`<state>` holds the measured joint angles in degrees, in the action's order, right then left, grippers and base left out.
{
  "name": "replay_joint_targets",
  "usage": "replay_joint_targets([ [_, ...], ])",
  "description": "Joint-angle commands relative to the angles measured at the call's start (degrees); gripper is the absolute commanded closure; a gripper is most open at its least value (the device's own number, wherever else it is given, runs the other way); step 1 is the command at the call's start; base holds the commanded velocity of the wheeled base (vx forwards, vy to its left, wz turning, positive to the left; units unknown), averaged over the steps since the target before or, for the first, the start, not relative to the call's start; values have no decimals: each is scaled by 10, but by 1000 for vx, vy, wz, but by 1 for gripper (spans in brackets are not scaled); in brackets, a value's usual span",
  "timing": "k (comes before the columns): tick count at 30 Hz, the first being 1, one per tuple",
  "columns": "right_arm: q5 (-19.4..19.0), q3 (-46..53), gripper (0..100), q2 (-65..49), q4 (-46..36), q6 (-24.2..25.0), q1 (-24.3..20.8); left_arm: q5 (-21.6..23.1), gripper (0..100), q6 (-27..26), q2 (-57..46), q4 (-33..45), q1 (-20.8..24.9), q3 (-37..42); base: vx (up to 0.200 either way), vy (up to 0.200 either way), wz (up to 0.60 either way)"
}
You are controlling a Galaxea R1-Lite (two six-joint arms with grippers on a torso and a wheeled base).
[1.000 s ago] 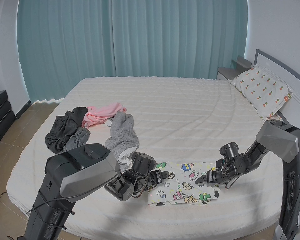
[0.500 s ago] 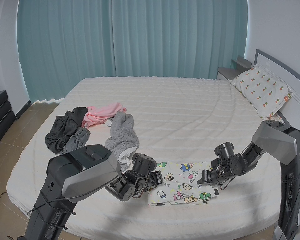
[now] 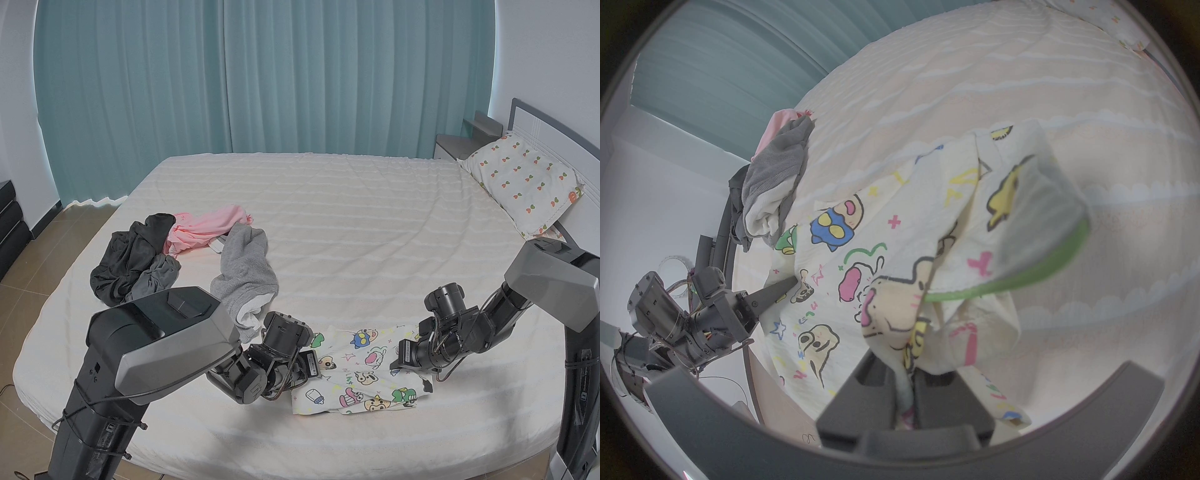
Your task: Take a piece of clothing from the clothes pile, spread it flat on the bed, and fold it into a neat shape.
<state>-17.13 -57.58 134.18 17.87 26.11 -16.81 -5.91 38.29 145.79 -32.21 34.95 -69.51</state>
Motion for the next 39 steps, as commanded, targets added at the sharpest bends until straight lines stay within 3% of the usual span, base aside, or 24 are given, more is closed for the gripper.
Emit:
replay_joint_targets([
  [1,0,2,100,-14,1,2,-3,0,100,4,-20,0,-1,7,0,0,0],
  [13,1,10,100,-27,0,3,-9,0,100,11,-28,-1,-6,15,0,0,0],
  [39,0,19,100,-38,-2,5,-29,-4,100,21,-51,-2,-16,51,0,200,0],
])
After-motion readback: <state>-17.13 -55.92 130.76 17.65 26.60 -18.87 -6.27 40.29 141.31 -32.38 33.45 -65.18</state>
